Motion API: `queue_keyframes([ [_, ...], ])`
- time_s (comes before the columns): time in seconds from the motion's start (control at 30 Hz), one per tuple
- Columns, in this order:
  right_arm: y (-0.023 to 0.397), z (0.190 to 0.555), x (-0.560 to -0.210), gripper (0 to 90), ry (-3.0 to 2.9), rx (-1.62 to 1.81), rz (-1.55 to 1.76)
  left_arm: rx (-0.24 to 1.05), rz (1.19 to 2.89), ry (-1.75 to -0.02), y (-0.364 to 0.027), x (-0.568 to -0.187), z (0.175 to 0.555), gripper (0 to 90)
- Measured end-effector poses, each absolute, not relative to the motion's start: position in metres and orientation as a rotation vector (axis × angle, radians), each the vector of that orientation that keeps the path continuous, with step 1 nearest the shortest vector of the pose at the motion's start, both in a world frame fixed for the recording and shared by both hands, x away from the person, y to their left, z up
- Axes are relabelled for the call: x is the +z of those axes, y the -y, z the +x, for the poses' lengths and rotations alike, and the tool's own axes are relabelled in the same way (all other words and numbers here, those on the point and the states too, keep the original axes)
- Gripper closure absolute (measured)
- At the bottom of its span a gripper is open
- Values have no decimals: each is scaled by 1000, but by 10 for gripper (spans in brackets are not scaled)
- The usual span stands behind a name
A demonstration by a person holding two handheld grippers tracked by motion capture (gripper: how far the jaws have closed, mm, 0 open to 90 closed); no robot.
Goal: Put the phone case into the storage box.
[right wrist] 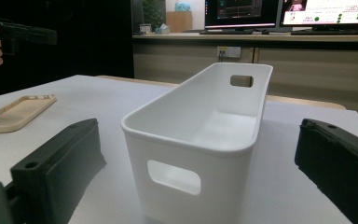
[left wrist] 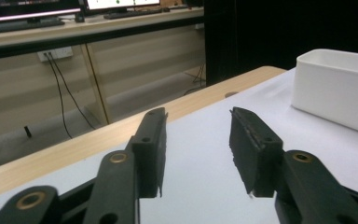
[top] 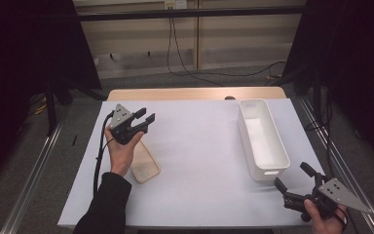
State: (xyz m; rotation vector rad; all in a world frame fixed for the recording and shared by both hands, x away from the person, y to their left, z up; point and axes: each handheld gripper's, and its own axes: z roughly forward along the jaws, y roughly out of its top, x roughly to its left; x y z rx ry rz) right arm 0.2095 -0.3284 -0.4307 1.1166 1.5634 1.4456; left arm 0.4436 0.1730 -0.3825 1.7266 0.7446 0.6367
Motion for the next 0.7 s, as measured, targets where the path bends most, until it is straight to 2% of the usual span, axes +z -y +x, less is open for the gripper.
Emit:
queue_keyframes([
  [0.07, 329, 210, -431, 0, -1564, 1446, 1115, 633, 1732, -742, -174, -383, 444, 666],
  [0.1, 329, 210, -431, 0, -1564, 1446, 1115, 633, 1738, -744, -175, -383, 444, 666],
  [0.13, 329, 210, -431, 0, -1564, 1444, 1114, 627, 1755, -744, -176, -383, 444, 730],
  [0.33, 328, 209, -431, 0, -1565, 1440, 1112, 591, 1800, -773, -179, -385, 446, 840],
  [0.5, 328, 210, -431, 0, -1563, 1439, 1115, 531, 1864, -835, -182, -388, 453, 896],
  [0.7, 328, 210, -431, 0, -1565, 1438, 1116, 457, 1922, -877, -182, -391, 462, 900],
])
